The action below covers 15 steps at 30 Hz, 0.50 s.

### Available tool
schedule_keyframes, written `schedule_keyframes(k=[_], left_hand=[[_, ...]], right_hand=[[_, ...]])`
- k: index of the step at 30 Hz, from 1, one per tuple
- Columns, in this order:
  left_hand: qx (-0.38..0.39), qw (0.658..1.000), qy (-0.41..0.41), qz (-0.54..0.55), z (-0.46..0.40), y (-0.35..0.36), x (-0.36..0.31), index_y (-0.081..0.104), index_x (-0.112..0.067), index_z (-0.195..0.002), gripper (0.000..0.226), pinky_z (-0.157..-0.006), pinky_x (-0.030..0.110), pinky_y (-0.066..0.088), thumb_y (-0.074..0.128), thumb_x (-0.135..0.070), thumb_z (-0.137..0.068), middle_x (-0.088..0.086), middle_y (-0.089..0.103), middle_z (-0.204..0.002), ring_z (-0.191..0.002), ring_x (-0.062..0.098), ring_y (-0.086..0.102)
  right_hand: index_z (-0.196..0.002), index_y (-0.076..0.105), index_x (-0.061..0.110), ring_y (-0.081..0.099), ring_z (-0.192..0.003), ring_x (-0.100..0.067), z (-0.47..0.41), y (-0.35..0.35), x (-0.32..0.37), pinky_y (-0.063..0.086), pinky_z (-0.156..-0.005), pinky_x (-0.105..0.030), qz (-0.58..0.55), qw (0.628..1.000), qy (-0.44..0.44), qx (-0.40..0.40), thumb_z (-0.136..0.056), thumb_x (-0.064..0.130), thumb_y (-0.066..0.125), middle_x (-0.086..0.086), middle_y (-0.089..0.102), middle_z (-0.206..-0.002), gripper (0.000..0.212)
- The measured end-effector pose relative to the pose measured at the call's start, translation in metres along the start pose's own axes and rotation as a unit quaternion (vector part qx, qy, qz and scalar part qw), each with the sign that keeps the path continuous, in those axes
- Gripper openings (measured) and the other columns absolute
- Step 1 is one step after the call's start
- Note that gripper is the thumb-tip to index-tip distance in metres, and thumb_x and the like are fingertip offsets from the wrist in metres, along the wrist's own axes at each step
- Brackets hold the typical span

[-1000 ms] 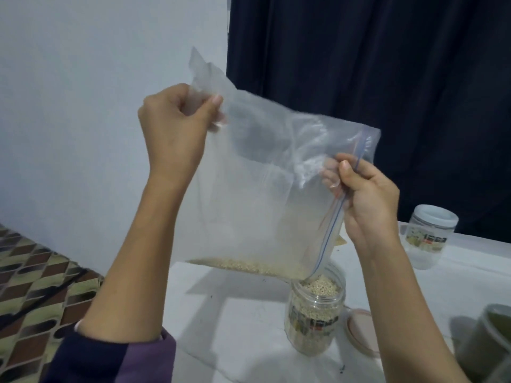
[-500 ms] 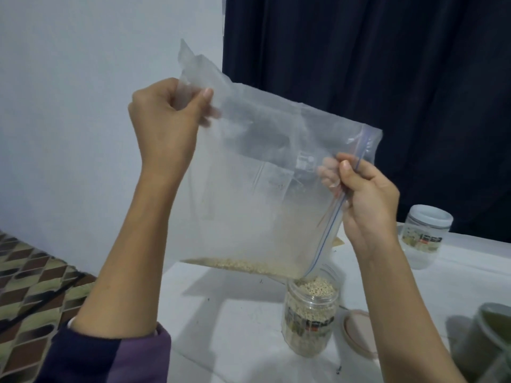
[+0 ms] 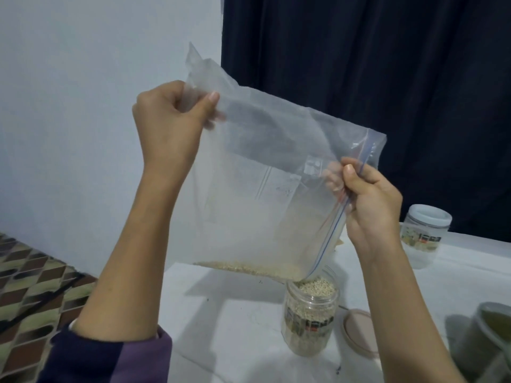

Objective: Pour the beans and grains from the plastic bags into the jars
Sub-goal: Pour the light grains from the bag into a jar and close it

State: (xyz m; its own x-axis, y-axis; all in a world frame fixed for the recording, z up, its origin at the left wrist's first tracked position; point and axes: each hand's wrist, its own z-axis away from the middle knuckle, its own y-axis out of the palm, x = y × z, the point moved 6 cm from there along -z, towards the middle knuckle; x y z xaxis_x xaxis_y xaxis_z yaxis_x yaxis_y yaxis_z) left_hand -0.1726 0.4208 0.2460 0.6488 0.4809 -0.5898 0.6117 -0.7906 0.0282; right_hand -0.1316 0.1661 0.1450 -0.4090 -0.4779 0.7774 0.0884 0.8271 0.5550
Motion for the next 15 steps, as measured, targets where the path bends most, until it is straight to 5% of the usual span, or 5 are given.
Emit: schedule_keyframes(k=[10, 15], left_hand=[[0.019, 1.000, -0.008, -0.012, 0.0065, 0.0027, 0.0070, 0.066, 0.003, -0.071, 0.031, -0.071, 0.043, 0.054, 0.070, -0.026, -0.079, 0.013, 0.070, -0.071, -0.070, 0.033, 0.066], [0.011, 1.000, -0.019, 0.000, 0.0059, 0.0002, 0.0085, 0.067, -0.011, -0.067, 0.020, -0.074, 0.043, 0.055, 0.069, -0.026, -0.080, 0.006, 0.071, -0.072, -0.072, 0.029, 0.068]], right_hand=[[-0.095, 0.067, 0.005, 0.067, -0.065, -0.009, 0.0024, 0.0001, -0.0037, 0.054, -0.068, -0.019, 0.013, 1.000, -0.001, 0.005, -0.094, 0.000, 0.054, 0.001, 0.071, -0.072, 0.014], [-0.093, 0.067, 0.006, 0.068, -0.067, -0.010, 0.0004, -0.0035, -0.0018, 0.054, -0.066, -0.019, 0.005, 1.000, -0.008, -0.014, -0.094, 0.000, 0.054, -0.001, 0.072, -0.075, 0.014]])
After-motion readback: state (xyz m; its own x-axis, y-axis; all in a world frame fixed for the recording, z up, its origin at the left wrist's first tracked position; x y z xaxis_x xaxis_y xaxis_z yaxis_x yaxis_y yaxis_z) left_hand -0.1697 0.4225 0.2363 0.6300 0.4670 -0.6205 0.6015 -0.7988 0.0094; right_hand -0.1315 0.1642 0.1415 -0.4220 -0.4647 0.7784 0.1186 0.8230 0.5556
